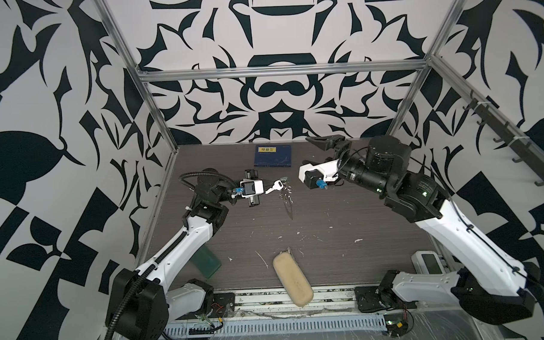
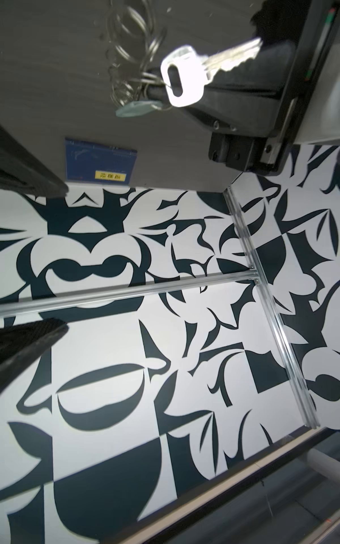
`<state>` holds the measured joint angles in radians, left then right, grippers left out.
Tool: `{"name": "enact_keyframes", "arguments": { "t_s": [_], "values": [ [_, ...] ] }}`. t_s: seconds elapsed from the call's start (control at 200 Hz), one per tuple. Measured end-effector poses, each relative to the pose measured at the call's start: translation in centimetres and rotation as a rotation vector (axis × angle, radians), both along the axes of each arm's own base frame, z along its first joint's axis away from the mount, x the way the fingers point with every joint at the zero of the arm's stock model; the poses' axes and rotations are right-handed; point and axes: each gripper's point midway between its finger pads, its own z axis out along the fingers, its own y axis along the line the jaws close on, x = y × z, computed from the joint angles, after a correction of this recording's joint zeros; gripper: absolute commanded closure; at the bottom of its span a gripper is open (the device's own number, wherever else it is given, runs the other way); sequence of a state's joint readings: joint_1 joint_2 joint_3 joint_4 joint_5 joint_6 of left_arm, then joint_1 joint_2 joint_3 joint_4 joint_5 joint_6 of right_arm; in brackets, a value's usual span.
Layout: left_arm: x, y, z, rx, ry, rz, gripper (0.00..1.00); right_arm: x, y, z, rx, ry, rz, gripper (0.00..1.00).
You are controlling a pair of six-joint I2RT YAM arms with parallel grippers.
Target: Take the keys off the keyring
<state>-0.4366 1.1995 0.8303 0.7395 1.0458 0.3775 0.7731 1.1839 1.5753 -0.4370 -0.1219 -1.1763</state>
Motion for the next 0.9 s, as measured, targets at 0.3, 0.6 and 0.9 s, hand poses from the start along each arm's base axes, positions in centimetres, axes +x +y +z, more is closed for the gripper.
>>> {"name": "enact_keyframes", "arguments": {
  "t_s": [0.3,0.6,0.9],
  "values": [
    [-0.4,0.1,-0.7,0.007,0.039,-0.025,1.00,-2.9,1.2,-6.2,0.078,0.389,0.145,0.63],
    [-0.6,0.2,-1.1,0.010,0.056,-0.038,1.00,-3.7,2.4,-9.9,0.077,0.564,0.208,0.76],
    [-0.7,0.1,-1.8,0.034,0.064,-0.047,1.00,-3.4,3.5,-10.8,0.064,0.616,0.245,0.78]
  ]
}}
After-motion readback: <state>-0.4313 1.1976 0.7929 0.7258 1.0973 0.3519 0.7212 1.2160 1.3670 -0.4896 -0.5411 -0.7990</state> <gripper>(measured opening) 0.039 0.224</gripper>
